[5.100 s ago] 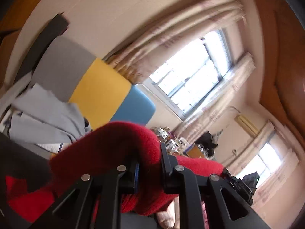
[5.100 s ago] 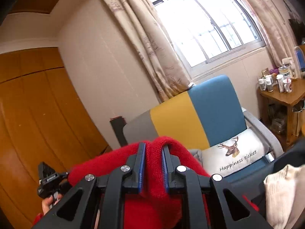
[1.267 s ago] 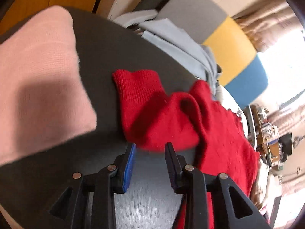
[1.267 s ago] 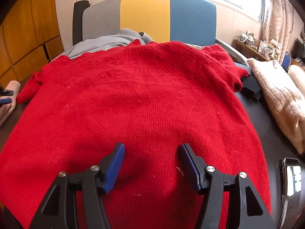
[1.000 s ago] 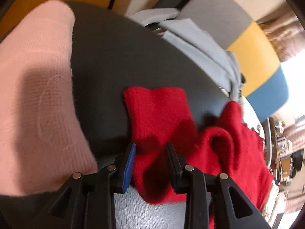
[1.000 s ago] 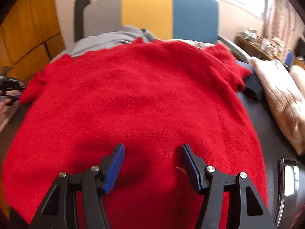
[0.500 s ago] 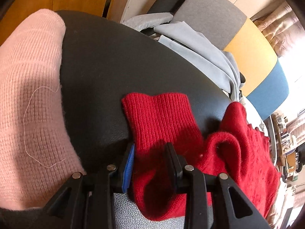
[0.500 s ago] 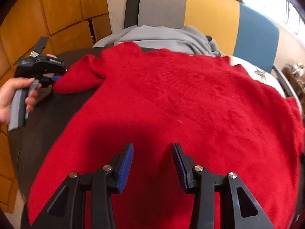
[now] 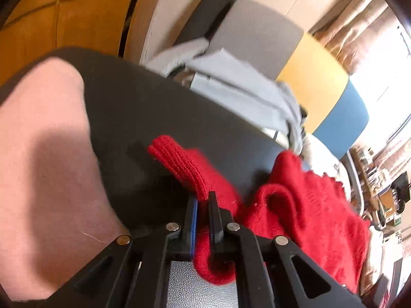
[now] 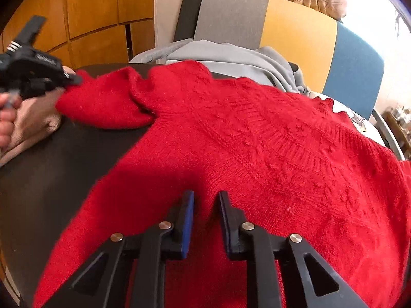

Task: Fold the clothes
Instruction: 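Pull the sleeve cuff away from the sweater body with the left gripper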

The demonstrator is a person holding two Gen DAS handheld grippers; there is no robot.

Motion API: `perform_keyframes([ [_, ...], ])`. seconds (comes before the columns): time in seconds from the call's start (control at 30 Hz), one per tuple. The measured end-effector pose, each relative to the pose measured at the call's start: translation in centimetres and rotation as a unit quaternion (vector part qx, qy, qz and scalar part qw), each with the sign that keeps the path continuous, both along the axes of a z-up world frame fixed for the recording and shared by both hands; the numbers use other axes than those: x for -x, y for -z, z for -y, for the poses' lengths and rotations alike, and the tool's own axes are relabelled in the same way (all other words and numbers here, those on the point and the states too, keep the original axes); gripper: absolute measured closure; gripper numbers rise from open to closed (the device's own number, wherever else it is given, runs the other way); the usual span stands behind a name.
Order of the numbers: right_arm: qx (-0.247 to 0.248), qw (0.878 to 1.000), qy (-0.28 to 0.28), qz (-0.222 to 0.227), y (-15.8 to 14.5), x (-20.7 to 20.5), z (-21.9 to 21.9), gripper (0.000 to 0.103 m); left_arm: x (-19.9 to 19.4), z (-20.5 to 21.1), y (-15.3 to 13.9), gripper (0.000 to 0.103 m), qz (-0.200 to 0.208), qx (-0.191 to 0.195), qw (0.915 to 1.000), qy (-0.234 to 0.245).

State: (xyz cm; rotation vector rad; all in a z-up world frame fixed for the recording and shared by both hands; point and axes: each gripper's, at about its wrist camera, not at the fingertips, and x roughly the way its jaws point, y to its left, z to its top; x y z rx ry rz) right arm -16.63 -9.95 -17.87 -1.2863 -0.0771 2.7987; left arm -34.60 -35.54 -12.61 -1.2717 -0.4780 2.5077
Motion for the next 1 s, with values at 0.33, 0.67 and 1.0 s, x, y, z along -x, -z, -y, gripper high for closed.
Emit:
perform_keyframes([
  [0.33, 0.012, 1.000, 0.000, -0.003, 0.3, -0.2, -0.7, 0.084, -0.4, 6.9, -7.2, 0.098, -0.131, -0.041, 0.9893, -0.050],
  [0.67, 0.015, 1.000, 0.002, -0.003, 0.1, -0.2, -0.6, 0.083, -4.4, 12.8, -0.5, 0.098, -0.079, -0.015, 0.9844, -0.157],
  [1.0, 0.016, 1.000, 0.002, -0.004, 0.2, -0.3, -0.9, 0.083, -6.8, 14.9, 2.7, 0.079, -0.051, -0.133, 0.9809, -0.132],
])
